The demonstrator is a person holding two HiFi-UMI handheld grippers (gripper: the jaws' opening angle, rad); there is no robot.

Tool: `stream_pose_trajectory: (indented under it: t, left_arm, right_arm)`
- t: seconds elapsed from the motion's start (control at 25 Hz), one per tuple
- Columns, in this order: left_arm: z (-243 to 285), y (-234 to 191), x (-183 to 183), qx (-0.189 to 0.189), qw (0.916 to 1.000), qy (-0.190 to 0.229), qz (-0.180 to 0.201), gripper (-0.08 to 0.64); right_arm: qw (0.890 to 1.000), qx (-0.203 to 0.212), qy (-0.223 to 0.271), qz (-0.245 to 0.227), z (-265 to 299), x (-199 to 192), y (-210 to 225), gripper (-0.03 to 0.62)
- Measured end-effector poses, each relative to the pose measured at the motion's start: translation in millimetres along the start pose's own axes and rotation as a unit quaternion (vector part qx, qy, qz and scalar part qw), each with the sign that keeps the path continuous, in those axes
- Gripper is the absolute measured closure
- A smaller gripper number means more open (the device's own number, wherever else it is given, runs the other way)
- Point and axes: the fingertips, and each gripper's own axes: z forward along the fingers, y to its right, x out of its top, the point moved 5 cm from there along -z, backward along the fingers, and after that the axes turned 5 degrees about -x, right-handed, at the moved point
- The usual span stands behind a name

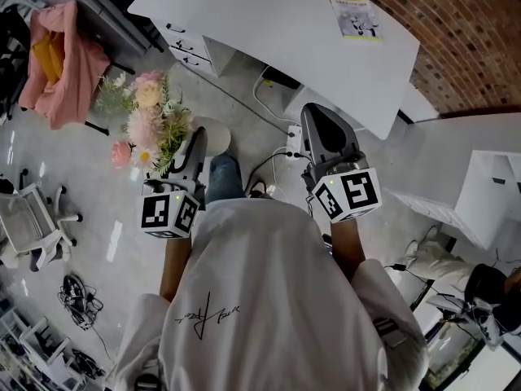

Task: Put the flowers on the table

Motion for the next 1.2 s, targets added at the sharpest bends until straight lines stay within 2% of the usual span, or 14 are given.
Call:
stream_pose_trajectory:
  t: [0.4,0.84,1.2]
  left_arm:
    - [54,-49,13,-0.007,1.0,-0.006,-0.002,0.233]
    - [121,-109,36,-0.025,0.9995,-0.021,0.003,0.233]
    - [155,-162,61,-0.033,0.9993,-0.016,0.003,0.233]
  right_arm:
    - [1.0,0.004,-0.011,-0.006,71,6,-8,0.566]
    - [1.0,-0.018,-0.025,-0.003,149,18,-5,0.566]
    - [0.999,-0.026,-0.023,-0.012,211,34,-19,0.566]
